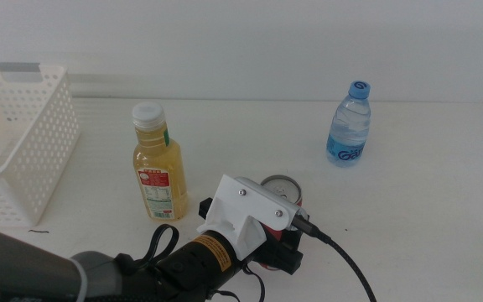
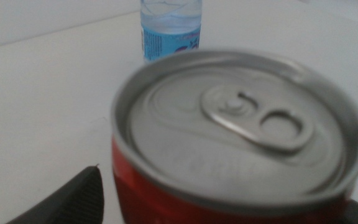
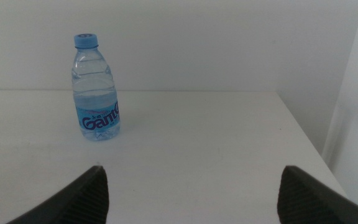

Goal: Use arms to grab the bottles and put them into the dustbin to the left of the table.

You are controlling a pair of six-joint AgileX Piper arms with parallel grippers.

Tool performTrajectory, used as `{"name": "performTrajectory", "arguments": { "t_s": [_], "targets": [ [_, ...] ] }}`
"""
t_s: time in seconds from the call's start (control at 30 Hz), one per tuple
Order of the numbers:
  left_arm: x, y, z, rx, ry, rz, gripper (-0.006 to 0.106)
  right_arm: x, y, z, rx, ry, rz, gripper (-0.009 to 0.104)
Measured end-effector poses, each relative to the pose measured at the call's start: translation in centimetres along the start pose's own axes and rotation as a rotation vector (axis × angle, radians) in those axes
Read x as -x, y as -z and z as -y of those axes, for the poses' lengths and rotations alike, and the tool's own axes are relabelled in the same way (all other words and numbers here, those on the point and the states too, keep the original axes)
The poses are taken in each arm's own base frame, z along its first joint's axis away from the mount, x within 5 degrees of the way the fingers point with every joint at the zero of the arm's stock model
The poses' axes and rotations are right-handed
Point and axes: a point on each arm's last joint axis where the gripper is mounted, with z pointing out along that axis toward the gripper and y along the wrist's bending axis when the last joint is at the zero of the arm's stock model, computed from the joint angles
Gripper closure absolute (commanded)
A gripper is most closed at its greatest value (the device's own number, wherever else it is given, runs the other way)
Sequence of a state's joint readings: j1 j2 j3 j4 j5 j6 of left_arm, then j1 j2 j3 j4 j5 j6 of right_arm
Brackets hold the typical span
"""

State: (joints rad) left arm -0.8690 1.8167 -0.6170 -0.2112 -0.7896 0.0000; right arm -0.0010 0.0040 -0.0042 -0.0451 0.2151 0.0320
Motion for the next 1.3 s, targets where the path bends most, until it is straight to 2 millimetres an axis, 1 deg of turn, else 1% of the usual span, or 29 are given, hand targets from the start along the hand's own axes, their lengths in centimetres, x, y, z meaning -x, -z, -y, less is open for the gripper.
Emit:
{"name": "performTrajectory", "arguments": {
  "t_s": [0.2, 0.33, 0.63, 0.87, 1.03, 1.3],
  "targets": [
    [-1.4, -0.6, 0.0, -0.003, 0.008, -0.039, 0.007, 0.0, 0.0, 0.0, 0.000, 0.000, 0.000, 0.003],
    [-2.0, -0.9, -0.1, -0.004, 0.022, -0.035, 0.007, 0.0, 0.0, 0.0, 0.000, 0.000, 0.000, 0.003],
    [-2.7, -1.3, -0.1, -0.004, 0.021, -0.025, 0.007, 0.0, 0.0, 0.0, 0.000, 0.000, 0.000, 0.003],
    [-2.8, -1.4, -0.2, -0.003, 0.020, -0.016, 0.007, 0.0, 0.0, 0.0, 0.000, 0.000, 0.000, 0.003],
    [-3.4, -1.7, -0.2, 0.000, 0.041, -0.023, 0.007, 0.0, 0.0, 0.0, 0.000, 0.000, 0.000, 0.003],
    [-3.2, -1.9, -0.2, -0.002, 0.054, 0.003, 0.007, 0.0, 0.0, 0.0, 0.000, 0.000, 0.000, 0.003]
  ]
}}
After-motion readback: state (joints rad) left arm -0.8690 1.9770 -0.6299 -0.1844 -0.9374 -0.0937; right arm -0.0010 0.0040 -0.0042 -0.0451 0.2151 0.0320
